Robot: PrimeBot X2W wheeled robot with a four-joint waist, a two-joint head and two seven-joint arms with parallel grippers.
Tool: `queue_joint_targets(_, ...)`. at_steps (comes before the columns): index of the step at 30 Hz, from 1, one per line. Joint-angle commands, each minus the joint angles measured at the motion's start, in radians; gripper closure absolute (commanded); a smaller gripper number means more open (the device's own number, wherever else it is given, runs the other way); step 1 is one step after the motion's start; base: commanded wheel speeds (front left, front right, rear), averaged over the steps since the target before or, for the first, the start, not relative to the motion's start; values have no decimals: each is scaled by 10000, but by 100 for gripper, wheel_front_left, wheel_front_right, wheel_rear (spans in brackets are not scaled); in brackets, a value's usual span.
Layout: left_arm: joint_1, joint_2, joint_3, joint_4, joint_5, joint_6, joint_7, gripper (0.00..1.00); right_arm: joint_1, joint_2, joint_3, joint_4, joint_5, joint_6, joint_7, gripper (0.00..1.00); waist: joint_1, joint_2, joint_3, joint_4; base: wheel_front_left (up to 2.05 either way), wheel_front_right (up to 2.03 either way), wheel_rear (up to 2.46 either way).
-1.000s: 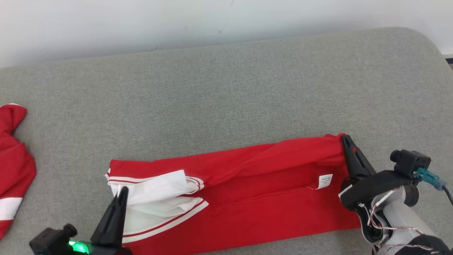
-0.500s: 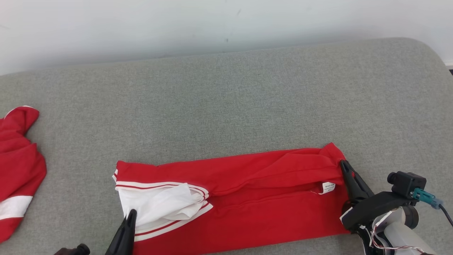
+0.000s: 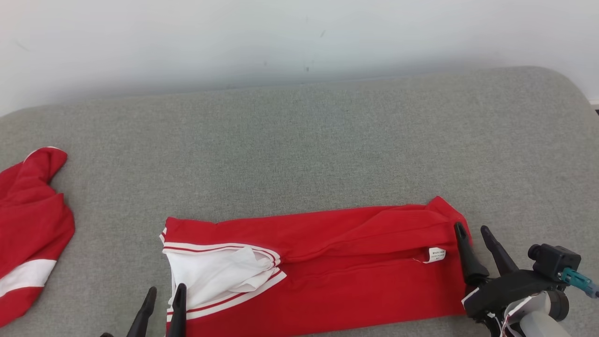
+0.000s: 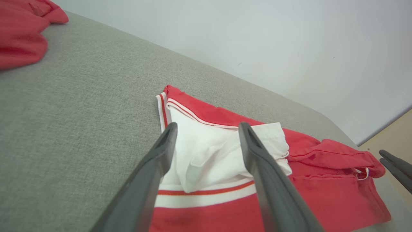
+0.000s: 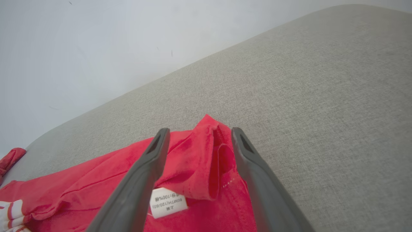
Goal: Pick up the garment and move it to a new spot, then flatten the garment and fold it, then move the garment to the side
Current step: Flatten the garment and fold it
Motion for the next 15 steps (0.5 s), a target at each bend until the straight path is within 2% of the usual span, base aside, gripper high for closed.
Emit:
queue_joint_targets(1, 198, -27, 74, -24, 133, -58, -30, 0, 153, 29, -60, -52, -82, -4, -26, 0, 0, 1, -95, 1, 0, 0, 0)
queue_joint_targets(8, 503, -391, 986, -520, 1154, 27, -29, 0, 444, 104, -583, -147, -703, -4, -26, 0, 0, 1, -409, 14, 0, 0, 0)
queue_joint_targets(15, 803, -630, 1881, -1135, 2160, 331, -29, 0, 385, 303, -1099, 432, -1201, -4, -26, 0, 0, 1, -620, 148, 0, 0, 0)
